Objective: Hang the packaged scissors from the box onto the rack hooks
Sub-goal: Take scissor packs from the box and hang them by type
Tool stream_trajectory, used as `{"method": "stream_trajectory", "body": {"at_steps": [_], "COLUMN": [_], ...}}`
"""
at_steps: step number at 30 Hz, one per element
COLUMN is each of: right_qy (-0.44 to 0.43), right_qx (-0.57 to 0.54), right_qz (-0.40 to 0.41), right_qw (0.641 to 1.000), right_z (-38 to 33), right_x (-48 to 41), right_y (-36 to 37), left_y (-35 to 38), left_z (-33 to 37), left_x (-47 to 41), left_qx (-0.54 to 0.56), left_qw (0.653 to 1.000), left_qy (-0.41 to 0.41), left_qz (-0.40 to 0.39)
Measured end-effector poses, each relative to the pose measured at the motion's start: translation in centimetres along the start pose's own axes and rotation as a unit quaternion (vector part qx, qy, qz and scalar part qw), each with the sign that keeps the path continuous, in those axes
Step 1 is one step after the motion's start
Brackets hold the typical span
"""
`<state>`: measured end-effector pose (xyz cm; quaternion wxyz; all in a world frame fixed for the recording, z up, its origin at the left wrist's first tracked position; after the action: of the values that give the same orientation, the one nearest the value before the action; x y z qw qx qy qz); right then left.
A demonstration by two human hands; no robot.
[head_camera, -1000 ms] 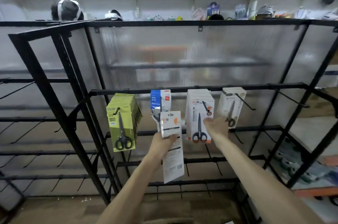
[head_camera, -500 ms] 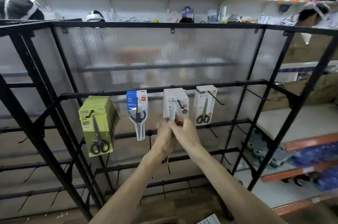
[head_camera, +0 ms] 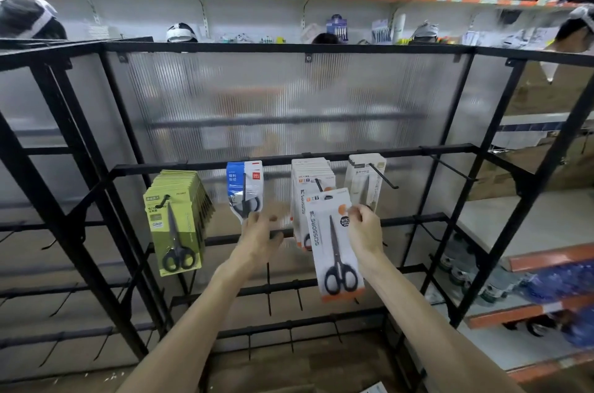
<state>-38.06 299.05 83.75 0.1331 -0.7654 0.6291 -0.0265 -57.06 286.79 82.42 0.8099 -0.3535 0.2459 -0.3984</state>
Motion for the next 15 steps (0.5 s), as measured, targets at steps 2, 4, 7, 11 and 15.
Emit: {"method": "stream_trajectory", "body": {"at_steps": [2, 4, 7, 11, 15], "right_qy": [0.019, 0.028, 0.041, 0.052, 0.06], "right_qx": [-0.004, -0.002, 0.003, 0.042, 0.095], "right_qz": [0.006, 0.01, 0.024, 0.041, 0.047], "right_qw": [1.0, 1.0, 0.999, 0.997, 0.993], "right_z": [0.0, 0.0, 0.9, 1.3, 0.6], "right_x": [-0.9, -1.5, -2.4, -3.6, -5.7], "right_y": [0.7, 1.3, 2.1, 3.2, 4.7], "left_y": [0.3, 0.5, 1.2, 2.0, 2.9], "left_z": [-0.5, -0.6, -1.1, -2.0, -2.5], "left_x": [-0.2, -0.2, -0.6, -1.1, -1.7], "left_qx": [-0.041, -0.068, -0.092, -0.125, -0.163], "left_qw": [0.999, 0.998, 0.996, 0.992, 0.986], "left_qy": [0.0, 0.008, 0.012, 0.013, 0.025], "left_qz": [-0.006, -0.008, -0.015, -0.011, -0.003]}}
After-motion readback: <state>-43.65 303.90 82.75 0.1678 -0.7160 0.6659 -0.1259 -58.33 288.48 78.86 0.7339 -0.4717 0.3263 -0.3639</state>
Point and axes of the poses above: each hand's wrist, its own x-axis away from the middle knuckle, its own y-axis out of the palm, z = x × y, the point moved 6 cm from there along -x, towards the middle knuckle, and after that the axes turned 2 degrees about z, right-handed, at the moved point
